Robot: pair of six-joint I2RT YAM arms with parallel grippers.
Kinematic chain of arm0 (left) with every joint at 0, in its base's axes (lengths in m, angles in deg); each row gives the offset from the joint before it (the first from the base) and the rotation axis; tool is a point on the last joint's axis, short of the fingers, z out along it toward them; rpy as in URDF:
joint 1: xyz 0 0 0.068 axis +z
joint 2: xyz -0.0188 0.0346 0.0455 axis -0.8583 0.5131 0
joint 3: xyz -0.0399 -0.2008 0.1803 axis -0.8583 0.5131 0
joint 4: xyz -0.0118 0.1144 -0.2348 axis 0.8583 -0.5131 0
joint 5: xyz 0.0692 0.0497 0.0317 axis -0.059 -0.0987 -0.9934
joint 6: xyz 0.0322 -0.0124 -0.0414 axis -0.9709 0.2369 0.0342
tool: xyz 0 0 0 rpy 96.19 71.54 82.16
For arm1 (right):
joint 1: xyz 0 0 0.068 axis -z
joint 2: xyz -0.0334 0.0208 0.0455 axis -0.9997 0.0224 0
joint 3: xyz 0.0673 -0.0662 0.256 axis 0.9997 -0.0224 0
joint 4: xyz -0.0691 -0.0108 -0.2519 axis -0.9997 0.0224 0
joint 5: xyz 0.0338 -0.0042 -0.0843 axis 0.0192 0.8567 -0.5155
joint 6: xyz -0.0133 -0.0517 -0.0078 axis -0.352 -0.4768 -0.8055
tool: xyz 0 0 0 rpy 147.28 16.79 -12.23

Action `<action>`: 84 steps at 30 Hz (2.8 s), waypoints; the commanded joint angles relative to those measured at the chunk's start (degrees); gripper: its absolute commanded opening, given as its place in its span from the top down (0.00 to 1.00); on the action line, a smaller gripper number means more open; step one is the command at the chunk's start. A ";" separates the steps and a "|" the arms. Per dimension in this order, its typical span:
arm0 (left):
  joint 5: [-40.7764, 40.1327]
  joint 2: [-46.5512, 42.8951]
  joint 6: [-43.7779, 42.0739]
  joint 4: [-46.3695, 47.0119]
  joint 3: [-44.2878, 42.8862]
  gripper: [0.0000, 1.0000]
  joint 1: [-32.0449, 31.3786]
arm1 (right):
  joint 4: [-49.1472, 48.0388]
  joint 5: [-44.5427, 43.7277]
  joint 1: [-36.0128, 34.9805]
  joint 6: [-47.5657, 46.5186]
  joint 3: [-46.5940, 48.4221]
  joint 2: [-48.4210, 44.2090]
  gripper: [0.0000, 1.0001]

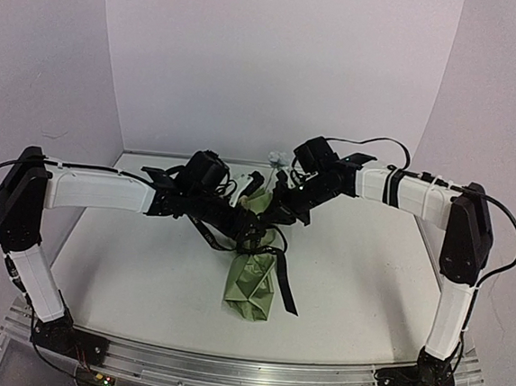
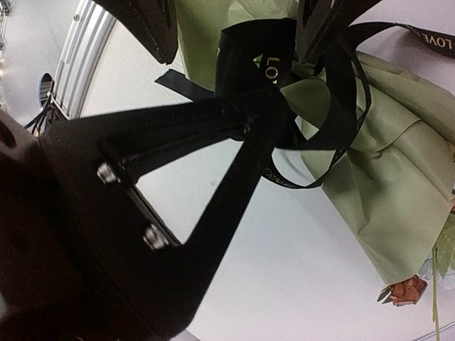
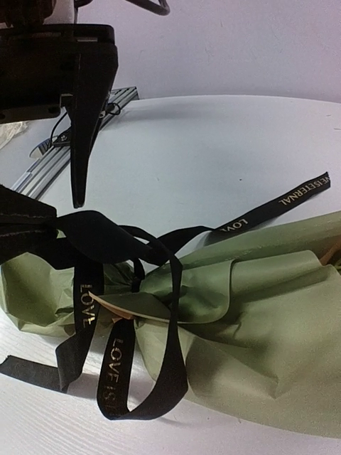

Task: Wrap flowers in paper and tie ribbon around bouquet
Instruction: Cross the ribbon over the folded bouquet.

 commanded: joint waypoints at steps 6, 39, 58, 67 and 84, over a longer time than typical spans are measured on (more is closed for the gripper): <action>0.09 2.51 -0.48 2.52 -4.28 0.55 0.26 | -0.42 -0.91 -0.82 0.87 1.65 -3.37 1.00; 11.25 -0.33 9.71 5.76 -1.89 1.00 10.23 | -21.11 -9.35 -7.12 -41.26 -17.42 -6.94 0.50; 13.87 0.55 10.96 4.41 -3.94 1.00 11.90 | -22.47 -20.58 -11.01 -51.05 -12.58 2.47 0.60; 13.87 -0.25 12.02 5.49 -2.41 1.00 12.53 | -22.38 -20.77 -11.10 -48.59 -13.21 2.44 0.86; 15.19 -0.25 14.19 8.71 -0.73 1.00 13.77 | -23.70 -22.52 -11.27 -43.27 -16.13 -2.44 0.98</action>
